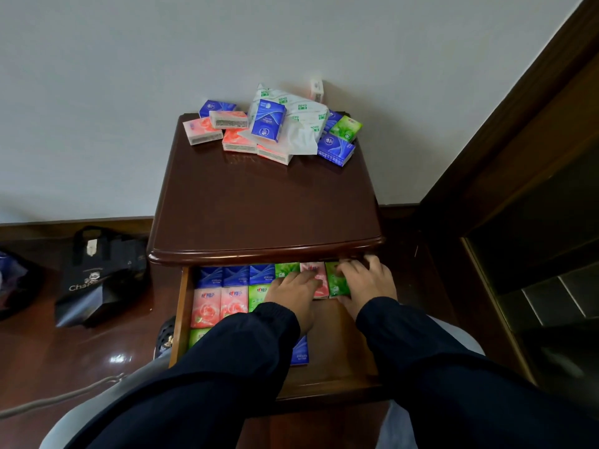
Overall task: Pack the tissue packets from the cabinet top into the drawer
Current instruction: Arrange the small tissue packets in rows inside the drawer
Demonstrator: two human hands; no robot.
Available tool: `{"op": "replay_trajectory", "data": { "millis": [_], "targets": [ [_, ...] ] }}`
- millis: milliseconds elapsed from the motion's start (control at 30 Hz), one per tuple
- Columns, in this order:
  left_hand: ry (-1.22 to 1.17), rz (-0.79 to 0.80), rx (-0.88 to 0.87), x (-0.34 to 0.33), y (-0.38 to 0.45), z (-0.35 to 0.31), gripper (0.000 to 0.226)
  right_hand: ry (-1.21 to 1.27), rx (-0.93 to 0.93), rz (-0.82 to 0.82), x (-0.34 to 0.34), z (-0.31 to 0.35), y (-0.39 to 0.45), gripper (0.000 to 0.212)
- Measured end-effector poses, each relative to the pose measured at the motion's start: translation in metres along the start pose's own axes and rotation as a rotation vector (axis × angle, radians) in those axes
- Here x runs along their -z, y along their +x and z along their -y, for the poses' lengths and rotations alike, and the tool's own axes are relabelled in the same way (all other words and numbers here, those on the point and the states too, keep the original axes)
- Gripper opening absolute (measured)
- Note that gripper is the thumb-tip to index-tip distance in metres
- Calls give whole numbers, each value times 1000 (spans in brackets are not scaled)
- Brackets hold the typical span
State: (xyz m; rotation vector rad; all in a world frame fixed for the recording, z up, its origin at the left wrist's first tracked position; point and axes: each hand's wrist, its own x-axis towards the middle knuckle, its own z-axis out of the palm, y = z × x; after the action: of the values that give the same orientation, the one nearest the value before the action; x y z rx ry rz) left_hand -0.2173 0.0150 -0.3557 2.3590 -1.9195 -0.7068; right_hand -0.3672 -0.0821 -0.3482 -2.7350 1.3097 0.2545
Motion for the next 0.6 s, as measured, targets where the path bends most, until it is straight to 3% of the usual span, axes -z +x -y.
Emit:
{"op": "replay_trajectory", "data": {
  "millis": [300, 400, 467, 567, 600],
  "targets": [
    [-31, 34, -1, 6, -2, 1, 61, 29, -7, 29, 3, 1, -3, 52],
    [-62, 19, -16, 11, -10, -4, 58, 39, -5, -69, 9, -1, -10, 40],
    [-123, -79, -48, 18, -16, -5, 44, 43, -10, -219, 16, -3, -16, 31],
    [-298, -294, -131, 41, -23, -4, 7, 107, -2, -390, 37, -8, -14, 38],
    [-351, -372, -146, 50, -22, -3, 6, 158, 9, -439, 45, -11, -7, 35]
  ]
}}
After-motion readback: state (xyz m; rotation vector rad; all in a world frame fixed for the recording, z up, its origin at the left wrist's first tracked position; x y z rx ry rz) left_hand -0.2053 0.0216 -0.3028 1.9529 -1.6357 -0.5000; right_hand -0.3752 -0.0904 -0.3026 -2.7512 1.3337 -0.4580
